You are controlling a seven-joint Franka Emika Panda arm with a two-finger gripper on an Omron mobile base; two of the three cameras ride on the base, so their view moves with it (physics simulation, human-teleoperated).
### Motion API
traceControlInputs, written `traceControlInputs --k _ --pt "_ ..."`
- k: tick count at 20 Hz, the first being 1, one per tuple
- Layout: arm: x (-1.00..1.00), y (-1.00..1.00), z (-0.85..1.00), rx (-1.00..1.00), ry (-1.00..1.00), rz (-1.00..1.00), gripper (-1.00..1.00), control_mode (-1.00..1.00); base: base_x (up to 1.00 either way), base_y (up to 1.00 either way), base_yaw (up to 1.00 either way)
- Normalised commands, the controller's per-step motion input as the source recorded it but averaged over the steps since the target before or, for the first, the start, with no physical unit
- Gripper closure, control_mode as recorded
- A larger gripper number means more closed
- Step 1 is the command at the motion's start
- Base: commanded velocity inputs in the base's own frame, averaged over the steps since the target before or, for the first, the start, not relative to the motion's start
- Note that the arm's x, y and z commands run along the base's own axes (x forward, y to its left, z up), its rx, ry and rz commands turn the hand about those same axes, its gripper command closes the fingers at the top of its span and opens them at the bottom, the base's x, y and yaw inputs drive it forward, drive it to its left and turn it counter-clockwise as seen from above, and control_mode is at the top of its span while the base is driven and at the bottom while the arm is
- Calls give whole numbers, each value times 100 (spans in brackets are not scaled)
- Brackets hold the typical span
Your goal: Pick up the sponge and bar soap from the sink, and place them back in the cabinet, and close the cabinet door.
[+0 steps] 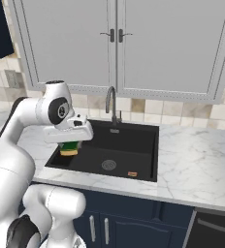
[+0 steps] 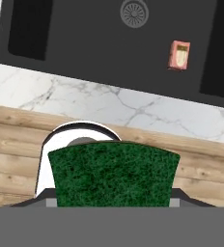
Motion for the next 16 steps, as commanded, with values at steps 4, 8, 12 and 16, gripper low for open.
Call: traceControlInputs --k 4,8,12,16 --pt "0 0 0 0 0 9 100 -100 0 0 0" --pt "-2 0 0 1 0 9 100 -100 0 0 0" --pt "-18 -2 0 6 0 9 100 -100 0 0 0" --pt "-27 -8 0 6 0 4 100 -100 0 0 0"
